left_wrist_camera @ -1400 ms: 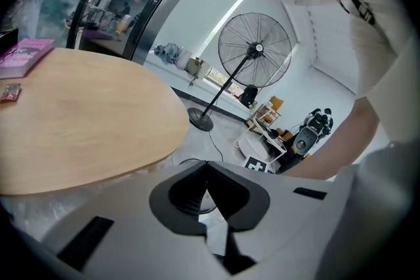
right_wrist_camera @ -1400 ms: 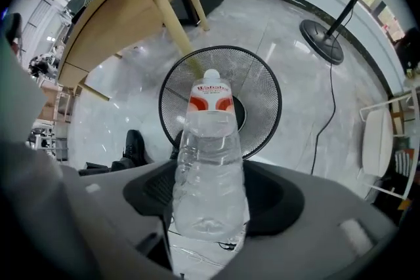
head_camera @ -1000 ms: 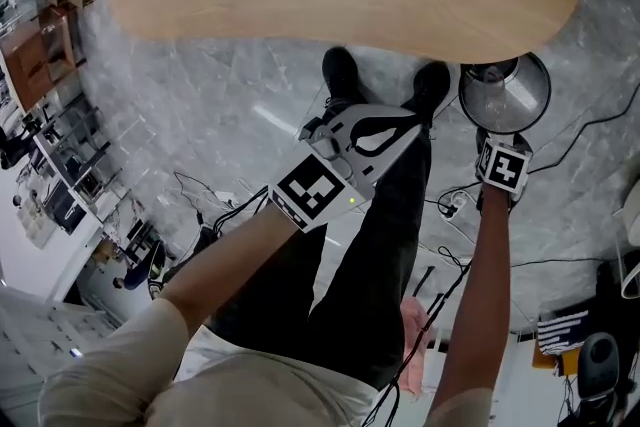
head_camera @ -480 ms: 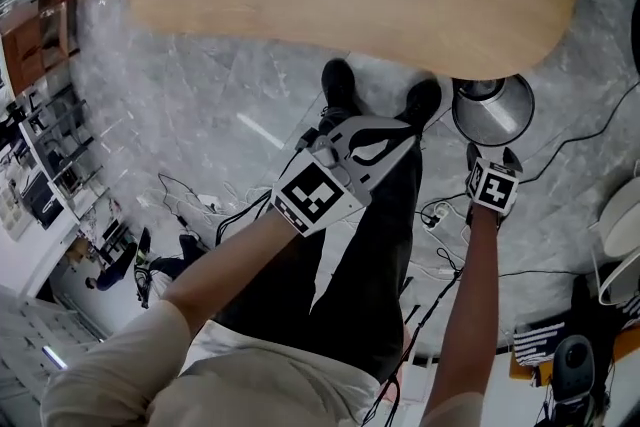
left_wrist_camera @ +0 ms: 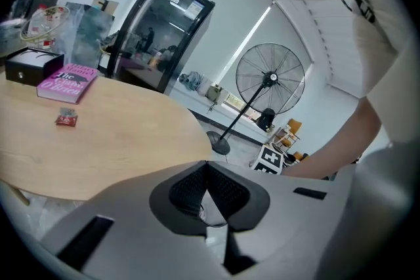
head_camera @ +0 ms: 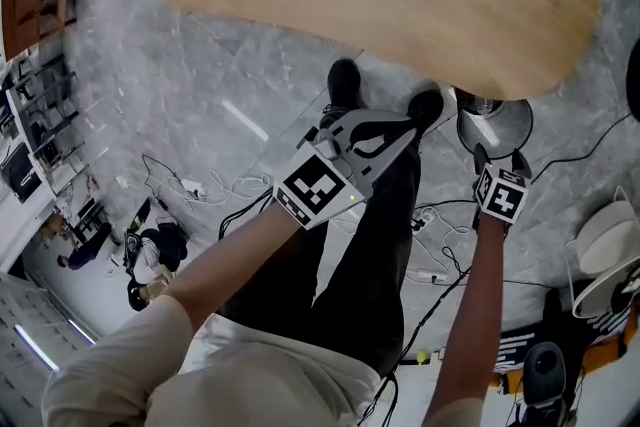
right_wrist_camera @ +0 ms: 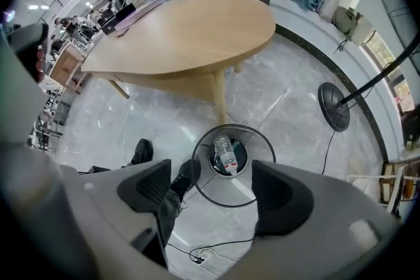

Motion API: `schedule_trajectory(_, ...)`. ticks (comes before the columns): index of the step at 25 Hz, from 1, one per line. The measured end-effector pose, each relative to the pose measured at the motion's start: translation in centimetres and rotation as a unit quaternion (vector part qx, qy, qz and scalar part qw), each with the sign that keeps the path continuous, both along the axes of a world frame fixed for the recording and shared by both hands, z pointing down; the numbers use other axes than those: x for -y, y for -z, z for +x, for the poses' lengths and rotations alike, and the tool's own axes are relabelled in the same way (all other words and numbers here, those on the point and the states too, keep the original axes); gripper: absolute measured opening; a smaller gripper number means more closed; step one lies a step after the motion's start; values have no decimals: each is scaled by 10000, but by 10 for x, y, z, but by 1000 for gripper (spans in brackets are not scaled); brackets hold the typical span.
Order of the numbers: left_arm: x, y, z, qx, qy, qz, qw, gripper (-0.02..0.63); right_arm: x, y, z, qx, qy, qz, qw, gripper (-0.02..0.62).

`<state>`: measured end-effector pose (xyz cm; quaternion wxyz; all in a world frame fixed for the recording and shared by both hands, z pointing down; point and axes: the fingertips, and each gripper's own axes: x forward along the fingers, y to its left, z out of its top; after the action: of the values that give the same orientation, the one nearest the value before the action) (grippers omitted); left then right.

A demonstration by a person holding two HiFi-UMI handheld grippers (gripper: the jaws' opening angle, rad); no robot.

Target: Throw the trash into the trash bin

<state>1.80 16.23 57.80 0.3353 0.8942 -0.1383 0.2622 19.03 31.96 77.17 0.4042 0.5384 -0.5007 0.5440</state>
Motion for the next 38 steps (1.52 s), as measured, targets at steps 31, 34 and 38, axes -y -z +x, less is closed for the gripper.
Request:
schedule_trajectory(31,129,29,-140,-86,1801,7,9836,8,298,87,-182,647,2300,1389,9611,399)
schedule_trajectory(34,139,23,-151,-79,1914,9,9815,8,321,83,-203,784,2472,1473,9545,398)
schedule_trajectory(38,147,19,-162,-103,2084,-32,9780,6,341,78,-228,845,2779,1514,9448,397)
